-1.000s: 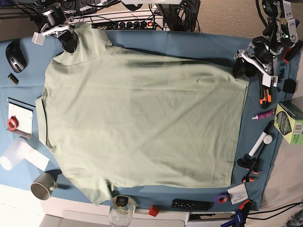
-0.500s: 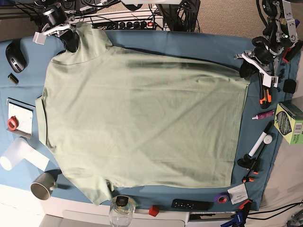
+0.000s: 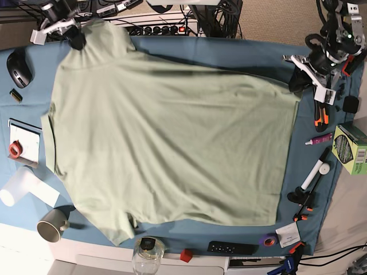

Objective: Fold the T-shirt properly
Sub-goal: 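Lift both shoulder corners and pull the shirt toward the robot, then hold the shirt raised by both shoulders with both grippers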

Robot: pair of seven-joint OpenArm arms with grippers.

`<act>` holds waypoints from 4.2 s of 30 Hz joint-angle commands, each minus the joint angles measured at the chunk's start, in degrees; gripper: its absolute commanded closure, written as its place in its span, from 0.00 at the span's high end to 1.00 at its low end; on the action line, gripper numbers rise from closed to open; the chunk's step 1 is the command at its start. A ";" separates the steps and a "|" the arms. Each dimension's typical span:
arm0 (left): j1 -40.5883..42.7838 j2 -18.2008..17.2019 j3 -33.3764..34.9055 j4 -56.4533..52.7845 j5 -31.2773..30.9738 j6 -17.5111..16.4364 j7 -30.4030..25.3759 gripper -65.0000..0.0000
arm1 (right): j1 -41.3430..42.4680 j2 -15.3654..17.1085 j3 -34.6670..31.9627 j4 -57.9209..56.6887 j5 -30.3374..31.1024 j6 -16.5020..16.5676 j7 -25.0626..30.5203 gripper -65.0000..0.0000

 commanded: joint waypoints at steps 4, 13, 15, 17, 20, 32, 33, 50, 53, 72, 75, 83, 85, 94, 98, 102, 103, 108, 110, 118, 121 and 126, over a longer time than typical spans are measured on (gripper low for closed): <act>2.03 -1.05 -0.55 4.37 0.31 -0.26 -0.63 0.00 | -3.74 0.57 0.52 3.93 -0.96 -0.36 -0.70 0.00; 6.51 -1.05 -0.55 4.83 1.38 -0.24 0.83 0.00 | -6.60 2.34 0.52 9.42 -1.03 -0.36 -0.72 0.00; 7.37 -1.03 -0.70 4.85 1.33 -0.09 1.22 0.00 | -6.60 3.23 0.52 9.60 -1.07 -0.36 -0.76 0.00; 8.28 -1.05 -0.83 4.87 1.33 0.35 1.36 0.00 | -6.75 3.98 0.52 9.60 -1.20 -0.36 -0.85 0.00; 9.68 -1.01 -0.83 5.22 1.36 0.59 1.68 0.00 | -7.41 4.92 0.52 9.60 -1.20 -0.36 -0.87 0.00; 15.21 -0.72 -0.83 10.08 3.30 0.61 2.86 0.00 | -10.67 6.67 0.52 9.60 0.33 -0.36 -1.42 0.00; 15.85 -0.72 -0.83 10.40 3.32 0.61 2.86 0.00 | -11.15 7.02 0.52 9.60 0.33 -0.36 -1.49 0.00; 21.44 -0.72 -0.81 11.82 3.30 0.59 3.34 0.00 | -14.58 8.17 2.49 9.60 3.02 -0.36 -3.48 0.00; 21.73 -0.72 -0.83 11.85 3.30 0.59 3.76 0.00 | -15.52 8.17 3.89 9.60 3.17 -0.36 -3.67 0.00; 21.84 -0.74 -0.81 11.85 2.67 -0.44 3.06 0.00 | -16.63 8.15 8.28 9.60 7.61 -0.36 -4.74 0.00; 21.35 -0.74 -0.81 11.76 4.50 -0.26 3.04 0.00 | -16.06 8.15 8.28 9.60 7.61 -0.36 -4.74 0.00; 21.18 -0.72 -0.81 7.54 6.91 4.26 3.06 0.45 | -14.60 8.13 8.28 9.60 7.61 -0.36 -4.72 0.00; 20.65 -0.72 -0.81 5.35 3.80 3.41 3.06 0.45 | -14.14 8.15 8.28 9.60 7.61 -0.36 -4.74 0.00; 15.52 -0.59 -0.81 -4.68 -11.39 -10.75 5.90 0.45 | -13.68 7.89 8.26 9.60 7.39 -0.36 -4.74 0.00; 15.50 -0.59 -0.81 -4.68 -12.61 -12.48 5.88 0.45 | -13.68 7.87 8.26 9.60 7.41 -0.36 -4.72 0.00; 14.80 -0.57 -0.76 -4.70 -9.94 -12.02 5.09 0.45 | -13.66 7.85 8.26 9.60 7.43 -0.36 -4.66 0.00; 14.47 -0.59 -0.76 -4.70 -8.83 -11.21 4.76 0.45 | -13.66 7.87 8.28 9.60 7.43 -0.36 -4.68 0.00; 12.46 -0.59 -0.74 -4.74 -5.44 -8.72 4.15 0.45 | -13.66 7.85 8.26 9.60 7.43 -0.36 -4.66 0.00; 12.33 -0.57 -0.72 -4.74 -4.68 -8.33 4.15 0.45 | -13.66 7.85 8.26 9.60 7.41 -0.36 -4.66 0.00; 11.34 -0.57 -0.26 -9.01 -4.11 -8.24 4.33 0.45 | -13.66 7.85 8.26 9.60 7.41 -0.36 -4.68 0.00; 10.88 -0.55 -0.26 -10.29 -6.75 -9.57 4.96 0.45 | -13.68 7.85 8.26 9.60 7.41 -0.36 -4.68 0.00; 10.75 -0.42 -0.26 -10.51 -10.10 -13.29 5.25 0.48 | -13.66 7.85 8.26 9.60 7.41 -0.36 -4.68 0.00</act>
